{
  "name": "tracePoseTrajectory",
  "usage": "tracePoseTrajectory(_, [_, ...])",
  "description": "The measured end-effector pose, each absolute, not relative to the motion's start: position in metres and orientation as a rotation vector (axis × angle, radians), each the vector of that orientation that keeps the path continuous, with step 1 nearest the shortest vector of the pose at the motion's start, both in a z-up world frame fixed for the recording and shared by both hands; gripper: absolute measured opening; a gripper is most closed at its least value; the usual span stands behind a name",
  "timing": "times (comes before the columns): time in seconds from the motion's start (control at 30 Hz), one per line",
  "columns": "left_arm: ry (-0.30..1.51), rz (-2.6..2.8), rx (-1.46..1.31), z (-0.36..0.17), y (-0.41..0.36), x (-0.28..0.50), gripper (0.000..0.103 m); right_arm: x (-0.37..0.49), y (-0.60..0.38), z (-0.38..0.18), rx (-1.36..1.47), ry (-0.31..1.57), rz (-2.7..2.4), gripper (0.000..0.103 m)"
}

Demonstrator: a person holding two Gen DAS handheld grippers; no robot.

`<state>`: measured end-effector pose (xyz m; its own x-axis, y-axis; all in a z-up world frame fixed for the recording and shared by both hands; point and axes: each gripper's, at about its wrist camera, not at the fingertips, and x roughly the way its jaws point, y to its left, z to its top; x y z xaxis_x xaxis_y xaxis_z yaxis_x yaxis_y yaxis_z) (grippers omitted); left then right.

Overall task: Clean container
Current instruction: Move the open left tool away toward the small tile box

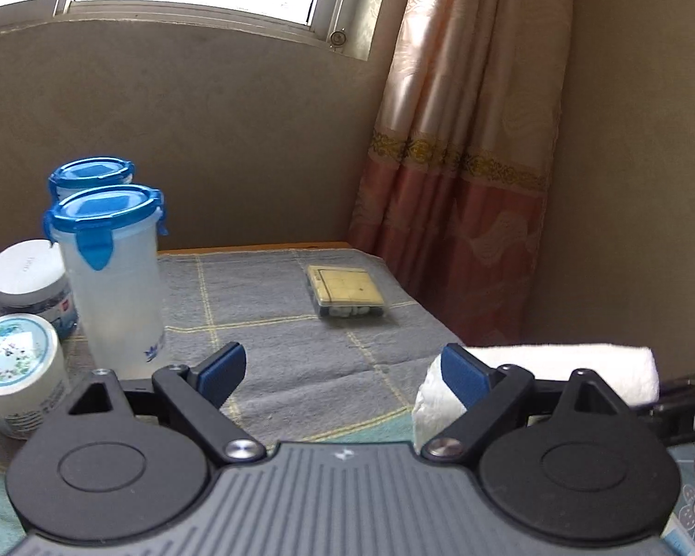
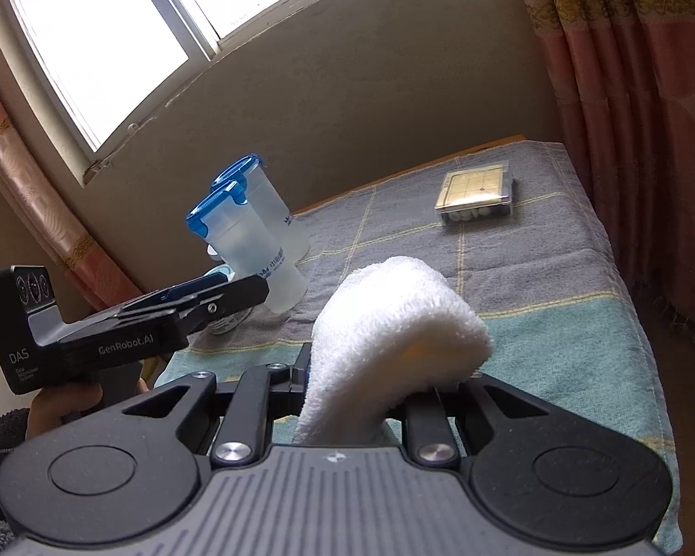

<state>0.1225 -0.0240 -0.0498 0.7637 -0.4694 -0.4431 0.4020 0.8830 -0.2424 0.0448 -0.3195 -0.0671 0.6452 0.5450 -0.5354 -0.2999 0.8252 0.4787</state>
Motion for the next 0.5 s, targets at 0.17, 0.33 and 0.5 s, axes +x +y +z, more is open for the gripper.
tracePoseTrajectory(0.17, [0.527,-0.479,-0.205,-0.044,-0.05,0.156,0.097,0.047,-0.329,-0.073,0.383,0.727,0.483,0.022])
tracePoseTrajectory(0.33, [0.53,-0.451,-0.218,-0.046,-0.074,0.188,0.1,0.051,-0.339,-0.079,0.41,0.729,0.477,0.022])
tracePoseTrajectory(0.5, [0.552,-0.438,-0.185,-0.058,-0.103,0.22,0.1,0.058,-0.348,-0.084,0.442,0.723,0.479,0.022])
